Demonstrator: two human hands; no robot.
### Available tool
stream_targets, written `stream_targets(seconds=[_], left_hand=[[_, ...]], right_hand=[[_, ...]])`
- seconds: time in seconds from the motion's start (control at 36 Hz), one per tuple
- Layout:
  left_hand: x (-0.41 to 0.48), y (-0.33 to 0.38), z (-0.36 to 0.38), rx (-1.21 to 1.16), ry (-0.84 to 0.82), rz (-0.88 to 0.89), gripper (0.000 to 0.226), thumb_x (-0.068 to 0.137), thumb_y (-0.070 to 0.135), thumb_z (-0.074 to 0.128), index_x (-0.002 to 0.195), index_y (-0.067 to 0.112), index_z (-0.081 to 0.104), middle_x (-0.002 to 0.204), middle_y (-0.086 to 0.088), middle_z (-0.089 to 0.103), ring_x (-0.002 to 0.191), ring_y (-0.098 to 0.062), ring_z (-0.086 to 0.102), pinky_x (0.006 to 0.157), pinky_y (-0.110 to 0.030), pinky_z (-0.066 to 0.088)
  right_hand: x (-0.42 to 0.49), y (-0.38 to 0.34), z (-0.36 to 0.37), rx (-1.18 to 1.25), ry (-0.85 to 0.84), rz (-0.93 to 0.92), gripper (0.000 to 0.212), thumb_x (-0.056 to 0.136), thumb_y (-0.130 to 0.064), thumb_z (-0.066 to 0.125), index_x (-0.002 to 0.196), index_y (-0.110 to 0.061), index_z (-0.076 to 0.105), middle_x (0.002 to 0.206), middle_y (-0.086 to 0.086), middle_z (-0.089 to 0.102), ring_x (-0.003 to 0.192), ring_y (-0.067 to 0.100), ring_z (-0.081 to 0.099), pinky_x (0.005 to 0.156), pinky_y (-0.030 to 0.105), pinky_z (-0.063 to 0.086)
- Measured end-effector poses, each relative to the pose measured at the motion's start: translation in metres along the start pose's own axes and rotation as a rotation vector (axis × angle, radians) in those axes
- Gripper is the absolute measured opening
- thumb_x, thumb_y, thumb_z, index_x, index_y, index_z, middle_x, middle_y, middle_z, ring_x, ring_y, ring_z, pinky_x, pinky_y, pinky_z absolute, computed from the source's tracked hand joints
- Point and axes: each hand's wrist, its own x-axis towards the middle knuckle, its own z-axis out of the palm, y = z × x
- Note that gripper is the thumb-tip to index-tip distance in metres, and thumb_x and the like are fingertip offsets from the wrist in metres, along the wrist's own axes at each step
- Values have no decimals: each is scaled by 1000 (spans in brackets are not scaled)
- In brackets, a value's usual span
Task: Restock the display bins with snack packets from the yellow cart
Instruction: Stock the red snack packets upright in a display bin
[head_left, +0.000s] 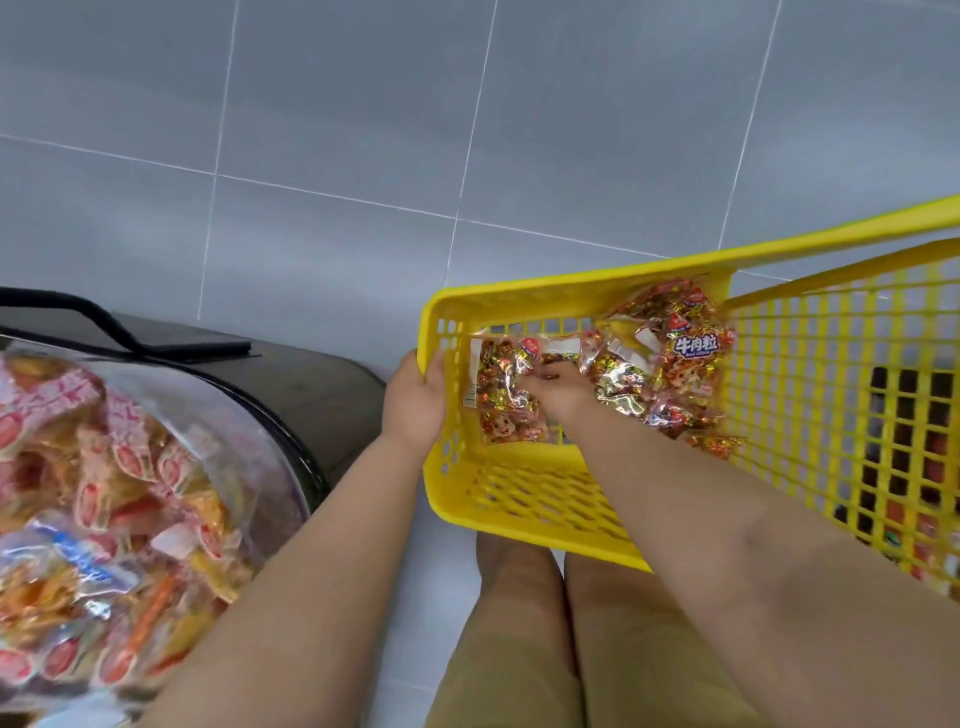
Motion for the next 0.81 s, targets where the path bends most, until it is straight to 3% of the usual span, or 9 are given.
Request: stream_targets(seconds=[0.31, 0.47, 0.58, 0.61, 0.64, 0.67, 0.69, 0.75, 0.81], left_hand=[[-8, 11, -4, -9, -54, -79, 38, 101, 38, 42, 119, 8, 56, 114, -13, 64, 108, -31, 59, 92, -39, 47], [-41, 31, 1, 121, 370, 144, 51, 88, 34, 65, 128, 4, 53, 123, -16, 54, 120, -28, 43, 102, -39, 34], [-58, 51, 18, -163, 4, 128, 46, 83, 37, 72, 121, 17, 57, 104, 7, 56, 97, -9, 52, 79, -21, 40], [-60, 57, 21, -237, -112, 37, 51, 80, 41, 73, 123, 21, 55, 107, 10, 58, 101, -9, 55, 80, -22, 42], [-61, 63, 23, -309, -214, -67, 58, 77, 44, 75, 126, 22, 53, 113, 9, 61, 107, -11, 57, 84, -26, 46], [-62, 67, 25, -397, -292, -163, 61, 76, 43, 77, 128, 24, 52, 119, 6, 63, 110, -14, 60, 85, -32, 50], [-62, 68, 25, -493, -350, -238, 58, 75, 38, 78, 126, 26, 54, 119, 3, 65, 106, -15, 63, 79, -35, 54], [-62, 68, 24, -657, -433, -320, 46, 76, 26, 79, 117, 27, 58, 111, 0, 68, 90, -15, 69, 62, -33, 57], [-63, 67, 23, -687, -440, -353, 62, 75, 23, 79, 130, 23, 51, 117, -3, 66, 97, -20, 68, 69, -39, 59]], right_hand=[[-26, 8, -32, -95, -16, -191, 40, 95, -31, 54, 120, -1, 50, 111, 25, 59, 85, 30, 59, 80, 39, 48], [-59, 17, -76, 137, -134, -223, 11, 91, -31, 60, 94, -20, 58, 83, -11, 56, 74, 5, 53, 83, 35, 49], [-79, 17, -97, 268, -298, -192, 33, 88, -33, 63, 108, -8, 56, 86, -5, 40, 77, 13, 41, 74, 31, 47], [-83, 16, -100, 291, -336, -188, 33, 87, -33, 63, 109, -10, 58, 87, 12, 54, 81, 12, 36, 78, 33, 50], [-86, 15, -103, 309, -359, -186, 27, 88, -31, 62, 108, -13, 61, 105, 24, 58, 118, 25, 39, 79, 34, 54], [-90, 13, -105, 325, -369, -190, 17, 90, -29, 60, 102, -18, 63, 94, 7, 62, 85, 17, 66, 75, 31, 57], [-91, 12, -105, 343, -369, -202, 10, 91, -27, 58, 98, -22, 63, 91, -1, 62, 81, 10, 64, 69, 27, 56], [-93, 10, -104, 379, -359, -218, 6, 93, -23, 57, 89, -23, 61, 96, -10, 59, 92, 8, 57, 70, 27, 51], [-93, 8, -100, 420, -352, -222, 13, 93, -19, 56, 80, -19, 55, 109, -9, 57, 108, 13, 51, 75, 30, 48]])
